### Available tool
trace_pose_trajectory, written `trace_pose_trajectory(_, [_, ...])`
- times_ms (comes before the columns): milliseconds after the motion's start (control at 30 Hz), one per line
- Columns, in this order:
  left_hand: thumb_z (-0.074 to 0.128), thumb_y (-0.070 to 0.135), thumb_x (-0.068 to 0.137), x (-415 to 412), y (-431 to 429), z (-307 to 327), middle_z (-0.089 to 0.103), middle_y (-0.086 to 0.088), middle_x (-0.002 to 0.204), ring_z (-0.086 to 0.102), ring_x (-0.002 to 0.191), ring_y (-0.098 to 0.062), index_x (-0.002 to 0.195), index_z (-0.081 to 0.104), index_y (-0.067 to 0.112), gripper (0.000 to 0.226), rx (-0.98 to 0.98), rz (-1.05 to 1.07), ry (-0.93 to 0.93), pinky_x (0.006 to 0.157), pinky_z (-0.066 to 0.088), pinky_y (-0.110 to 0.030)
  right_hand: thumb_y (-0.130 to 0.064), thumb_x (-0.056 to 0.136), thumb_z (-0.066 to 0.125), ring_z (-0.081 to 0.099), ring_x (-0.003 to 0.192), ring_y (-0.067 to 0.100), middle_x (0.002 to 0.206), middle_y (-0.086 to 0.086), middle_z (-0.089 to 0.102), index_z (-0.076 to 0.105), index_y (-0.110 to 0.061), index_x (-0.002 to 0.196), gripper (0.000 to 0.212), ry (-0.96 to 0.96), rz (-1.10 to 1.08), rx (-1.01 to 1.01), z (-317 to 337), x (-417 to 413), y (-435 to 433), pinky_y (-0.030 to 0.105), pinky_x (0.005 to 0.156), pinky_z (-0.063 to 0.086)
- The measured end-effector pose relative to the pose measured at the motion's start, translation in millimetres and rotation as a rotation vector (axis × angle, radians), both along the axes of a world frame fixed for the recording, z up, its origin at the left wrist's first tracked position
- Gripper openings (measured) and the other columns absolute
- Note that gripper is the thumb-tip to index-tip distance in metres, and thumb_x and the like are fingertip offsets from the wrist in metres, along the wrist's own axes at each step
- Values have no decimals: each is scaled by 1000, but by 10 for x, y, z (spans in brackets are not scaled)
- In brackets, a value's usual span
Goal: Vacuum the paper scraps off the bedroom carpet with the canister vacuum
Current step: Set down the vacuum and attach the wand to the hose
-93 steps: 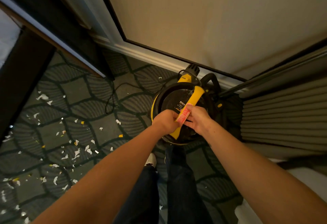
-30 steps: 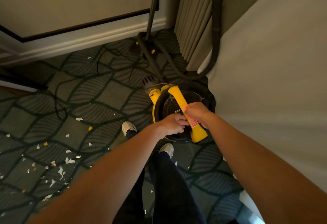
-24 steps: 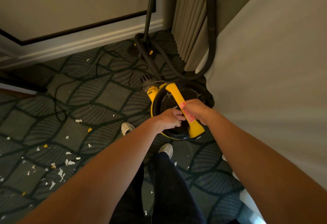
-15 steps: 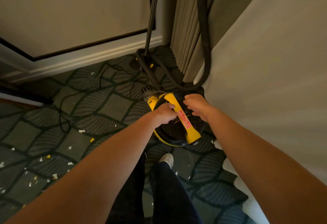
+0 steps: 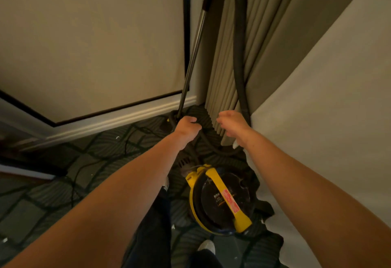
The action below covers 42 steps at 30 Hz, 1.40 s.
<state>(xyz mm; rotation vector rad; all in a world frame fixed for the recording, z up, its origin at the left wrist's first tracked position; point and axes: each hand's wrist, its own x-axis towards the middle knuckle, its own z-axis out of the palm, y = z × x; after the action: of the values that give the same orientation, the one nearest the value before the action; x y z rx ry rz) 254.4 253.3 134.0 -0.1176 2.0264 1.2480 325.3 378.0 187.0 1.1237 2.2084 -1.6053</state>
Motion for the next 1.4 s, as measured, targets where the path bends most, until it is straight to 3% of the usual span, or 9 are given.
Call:
trace_pose_trajectory(100, [56, 13, 91, -539, 22, 130, 63, -7, 92, 61, 77, -17, 134, 47, 17, 44, 1, 16, -10, 66, 49, -26, -14, 99, 51, 49, 129, 23, 139, 8, 53, 49, -13, 141, 43, 21, -26, 7, 82, -529, 35, 39, 110, 39])
trace_pose_trajectory(233, [59, 18, 85, -1443, 175, 180, 65, -10, 111, 64, 100, -23, 126, 52, 19, 41, -17, -44, 40, 92, 51, -34, -15, 98, 53, 50, 129, 23, 141, 7, 52, 48, -14, 142, 44, 56, -90, 21, 160, -1341, 123, 38, 109, 41])
trace_pose_trajectory(400, [57, 10, 86, -2454, 427, 329, 62, -19, 119, 60, 111, -33, 131, 51, 9, 46, 16, -142, 103, 96, 49, -42, -15, 97, 54, 50, 128, 24, 143, 8, 52, 49, -11, 143, 46, 75, -140, 79, 130, -2379, 342, 34, 105, 43])
trace_pose_trajectory(533, [56, 9, 91, -3089, 652, 231, 61, -17, 122, 61, 105, -30, 133, 46, 7, 44, 48, -193, 119, 81, 47, -32, -16, 95, 56, 52, 126, 23, 142, 7, 51, 49, -11, 142, 48, 98, -225, 67, -4, -3087, 556, 30, 104, 42])
trace_pose_trajectory(733, [58, 7, 90, -3737, 1081, -80, 59, -13, 122, 60, 109, -30, 137, 42, 7, 49, 86, -229, 97, 94, 49, -39, -18, 95, 57, 50, 128, 22, 143, 7, 51, 47, -13, 143, 49, 100, -295, 27, -298, -3812, 762, 27, 102, 38])
trace_pose_trajectory(900, [56, 5, 92, -4142, 1352, -432, 46, -5, 140, 46, 128, -22, 142, 37, 10, 54, 79, -287, 156, 95, 39, -25, -28, 100, 52, 46, 132, 23, 152, 7, 40, 24, -15, 155, 62, 122, -375, 41, -575, -4298, 1031, 28, 101, 36])
trace_pose_trajectory(1100, [59, 7, 90, -4398, 1508, -912, 34, -6, 152, 33, 140, -24, 149, 28, 18, 68, 117, -340, 181, 111, 33, -34, -32, 100, 54, 33, 143, 27, 160, 7, 25, 8, -18, 157, 75, 204, -447, 46, -882, -4668, 1235, 37, 114, 30])
trace_pose_trajectory(1267, [53, 2, 93, -4411, 1596, -1040, 24, -3, 156, 22, 145, -21, 153, 13, 18, 74, 158, -387, 197, 115, 22, -31, -29, 98, 56, 46, 134, 26, 148, 6, 45, 30, -16, 151, 60, 284, -434, 28, -1015, -4850, 1270, 36, 105, 39])
trace_pose_trajectory(1400, [51, -3, 92, -4343, 1612, -1060, 47, 1, 137, 43, 128, -10, 149, 25, 12, 64, 218, -380, 241, 104, 33, -21, -27, 96, 60, 59, 107, 19, 103, -5, 59, 50, -18, 116, 24, 308, -447, 14, -1084, -4782, 1258, 23, 79, 43])
